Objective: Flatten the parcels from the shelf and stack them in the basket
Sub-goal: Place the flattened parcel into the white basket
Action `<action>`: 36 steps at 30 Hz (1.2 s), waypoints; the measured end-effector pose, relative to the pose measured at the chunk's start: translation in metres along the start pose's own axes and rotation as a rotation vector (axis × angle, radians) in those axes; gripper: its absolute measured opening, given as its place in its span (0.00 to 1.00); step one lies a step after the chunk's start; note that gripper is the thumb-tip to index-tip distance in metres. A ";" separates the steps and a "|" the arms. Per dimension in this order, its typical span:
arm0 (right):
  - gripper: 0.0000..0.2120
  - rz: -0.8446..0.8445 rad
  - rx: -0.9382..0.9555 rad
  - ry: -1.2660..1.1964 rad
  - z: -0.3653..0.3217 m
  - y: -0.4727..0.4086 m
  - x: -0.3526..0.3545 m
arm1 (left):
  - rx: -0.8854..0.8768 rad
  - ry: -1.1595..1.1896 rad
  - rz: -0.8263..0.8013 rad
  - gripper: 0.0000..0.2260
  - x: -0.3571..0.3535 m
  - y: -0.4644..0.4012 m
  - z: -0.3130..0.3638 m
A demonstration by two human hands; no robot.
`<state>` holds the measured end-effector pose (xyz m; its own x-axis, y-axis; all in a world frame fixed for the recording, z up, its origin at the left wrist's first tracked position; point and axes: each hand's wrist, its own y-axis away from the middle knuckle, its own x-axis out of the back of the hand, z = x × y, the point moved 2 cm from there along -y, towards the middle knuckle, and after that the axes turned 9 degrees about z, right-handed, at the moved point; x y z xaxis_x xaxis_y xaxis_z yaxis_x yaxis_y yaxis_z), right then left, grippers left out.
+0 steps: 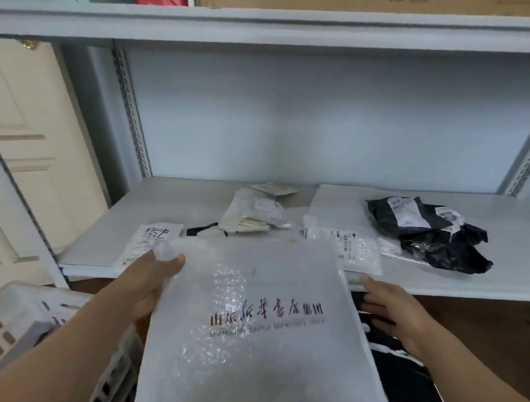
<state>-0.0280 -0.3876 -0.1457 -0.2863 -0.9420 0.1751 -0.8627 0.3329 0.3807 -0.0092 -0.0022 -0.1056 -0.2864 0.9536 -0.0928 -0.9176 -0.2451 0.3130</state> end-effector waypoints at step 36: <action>0.26 -0.023 0.840 1.337 0.175 0.001 -0.126 | -0.601 -1.573 -0.065 0.26 -0.068 0.010 -0.243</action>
<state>-0.0656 -0.2758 -0.3265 -0.1024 -0.0781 0.9917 -0.9670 -0.2258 -0.1177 -0.0662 -0.1126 -0.3258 -0.0530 0.1095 0.9926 -0.9898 0.1258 -0.0667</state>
